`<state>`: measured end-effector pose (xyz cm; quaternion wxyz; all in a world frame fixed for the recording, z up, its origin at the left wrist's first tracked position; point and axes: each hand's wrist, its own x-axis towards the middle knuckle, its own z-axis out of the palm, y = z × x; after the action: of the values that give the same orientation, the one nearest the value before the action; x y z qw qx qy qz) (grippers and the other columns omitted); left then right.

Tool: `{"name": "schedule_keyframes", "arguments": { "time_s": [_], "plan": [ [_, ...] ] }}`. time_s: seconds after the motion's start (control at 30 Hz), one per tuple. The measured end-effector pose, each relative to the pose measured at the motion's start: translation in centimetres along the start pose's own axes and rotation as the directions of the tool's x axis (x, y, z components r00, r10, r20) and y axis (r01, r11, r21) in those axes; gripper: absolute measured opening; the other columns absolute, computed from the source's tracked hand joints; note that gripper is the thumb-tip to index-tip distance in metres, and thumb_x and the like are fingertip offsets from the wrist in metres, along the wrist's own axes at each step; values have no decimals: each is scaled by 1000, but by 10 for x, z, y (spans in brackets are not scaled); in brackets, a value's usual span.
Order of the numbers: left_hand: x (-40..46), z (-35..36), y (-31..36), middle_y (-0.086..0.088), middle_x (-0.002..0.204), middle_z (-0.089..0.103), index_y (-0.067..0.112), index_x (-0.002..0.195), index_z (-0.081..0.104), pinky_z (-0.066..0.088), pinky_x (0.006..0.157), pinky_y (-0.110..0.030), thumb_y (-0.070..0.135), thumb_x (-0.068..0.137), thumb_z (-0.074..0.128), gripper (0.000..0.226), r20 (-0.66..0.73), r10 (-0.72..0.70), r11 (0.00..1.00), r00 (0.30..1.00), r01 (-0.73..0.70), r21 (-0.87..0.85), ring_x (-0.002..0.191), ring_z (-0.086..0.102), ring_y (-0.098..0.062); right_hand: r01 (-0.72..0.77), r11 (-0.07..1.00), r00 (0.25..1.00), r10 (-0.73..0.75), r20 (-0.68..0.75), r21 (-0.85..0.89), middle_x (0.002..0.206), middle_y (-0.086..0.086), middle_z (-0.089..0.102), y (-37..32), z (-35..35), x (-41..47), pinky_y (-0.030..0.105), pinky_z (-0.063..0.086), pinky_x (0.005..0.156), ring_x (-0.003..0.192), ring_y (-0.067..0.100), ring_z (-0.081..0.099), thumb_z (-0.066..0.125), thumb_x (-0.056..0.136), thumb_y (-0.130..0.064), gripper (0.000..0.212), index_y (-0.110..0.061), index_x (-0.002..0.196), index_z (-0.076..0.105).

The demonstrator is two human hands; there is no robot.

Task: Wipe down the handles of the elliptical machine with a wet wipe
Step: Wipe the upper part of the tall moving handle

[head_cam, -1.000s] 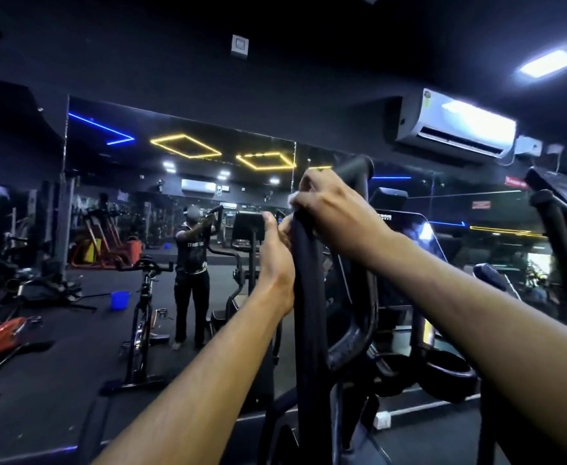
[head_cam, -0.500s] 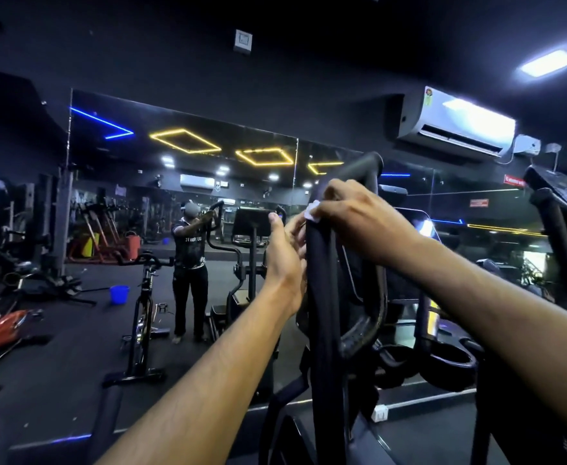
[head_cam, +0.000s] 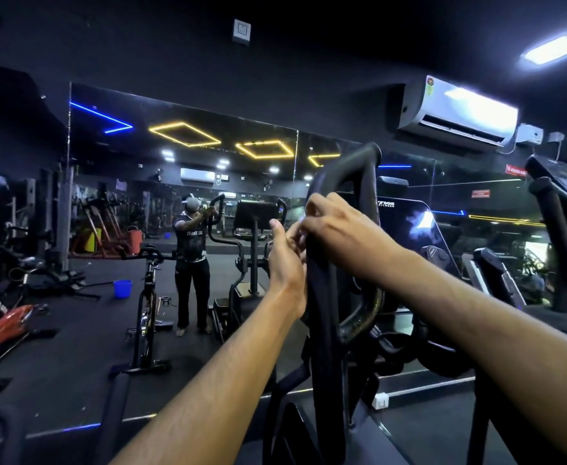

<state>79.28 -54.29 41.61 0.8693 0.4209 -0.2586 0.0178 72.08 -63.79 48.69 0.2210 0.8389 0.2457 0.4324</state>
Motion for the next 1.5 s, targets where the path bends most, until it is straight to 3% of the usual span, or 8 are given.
{"name": "schedule_keyframes", "arguments": {
  "time_s": [0.27, 0.37, 0.5, 0.6, 0.73, 1.0, 1.17, 1.5],
  "plan": [
    [-3, -9, 0, 3, 127, 75, 27, 132, 66, 53, 98, -34, 67, 106, 8, 75, -11, -17, 999, 1000, 17, 34, 121, 69, -16, 6, 997, 999, -2, -46, 78, 99, 6, 49, 12, -3, -4, 37, 50, 72, 82, 22, 51, 63, 92, -7, 17, -12, 108, 67],
    [-3, -9, -1, 0, 117, 76, 27, 126, 68, 57, 84, -26, 68, 105, 9, 75, -22, -21, 999, 1000, 22, 47, 111, 71, -15, 99, 992, 994, -103, 40, 83, 103, 9, 53, 2, 1, -8, 40, 53, 76, 86, 24, 54, 63, 90, -5, 14, -9, 102, 68],
    [-6, -13, 0, -11, 140, 66, 20, 148, 55, 53, 100, -35, 69, 104, 11, 80, -13, -21, 998, 1000, 22, 67, 124, 66, -21, 144, 980, 980, -161, 116, 138, 99, 1, 48, 8, -13, -20, 36, 49, 73, 86, 21, 53, 63, 90, -6, 17, -13, 105, 68],
    [-6, -15, 0, -6, 138, 68, 19, 149, 53, 56, 89, -29, 68, 105, 10, 80, -26, -31, 998, 999, 32, 61, 126, 66, -19, 84, 989, 994, -91, 54, 120, 99, 4, 52, 6, -9, -15, 37, 51, 69, 82, 23, 56, 71, 84, -4, 18, -12, 100, 67],
    [-9, -15, 1, -7, 134, 70, 17, 149, 53, 56, 63, -18, 67, 106, 9, 79, -24, -15, 997, 1000, 17, 80, 91, 74, -8, 133, 987, 981, -145, 127, 93, 111, 11, 54, -14, 2, -19, 42, 57, 75, 89, 25, 55, 61, 89, -6, 15, -8, 104, 64],
    [-19, -22, -2, -5, 147, 62, 14, 151, 50, 48, 112, -37, 66, 106, 9, 81, -48, -29, 999, 998, 31, 24, 132, 62, -21, 94, 992, 991, -101, 83, 83, 108, 11, 56, -18, 5, -29, 41, 54, 76, 84, 25, 55, 61, 90, -5, 12, -9, 100, 64],
    [-25, -27, -8, 0, 150, 58, 15, 152, 50, 53, 97, -28, 68, 105, 9, 82, -52, -46, 997, 998, 49, 59, 135, 59, -18, 126, 987, 973, -142, 181, 98, 112, 5, 49, -22, -1, -51, 37, 56, 73, 92, 22, 53, 60, 93, -6, 16, -12, 107, 63],
    [-44, -32, -25, -12, 152, 57, 9, 152, 49, 37, 118, -43, 64, 107, 9, 81, -89, -99, 995, 991, 100, 4, 136, 54, -35, 133, 980, 972, -158, 174, 147, 105, 3, 57, -39, 5, -59, 41, 55, 73, 89, 21, 56, 63, 90, -12, 7, -16, 94, 66]
  ]
}}
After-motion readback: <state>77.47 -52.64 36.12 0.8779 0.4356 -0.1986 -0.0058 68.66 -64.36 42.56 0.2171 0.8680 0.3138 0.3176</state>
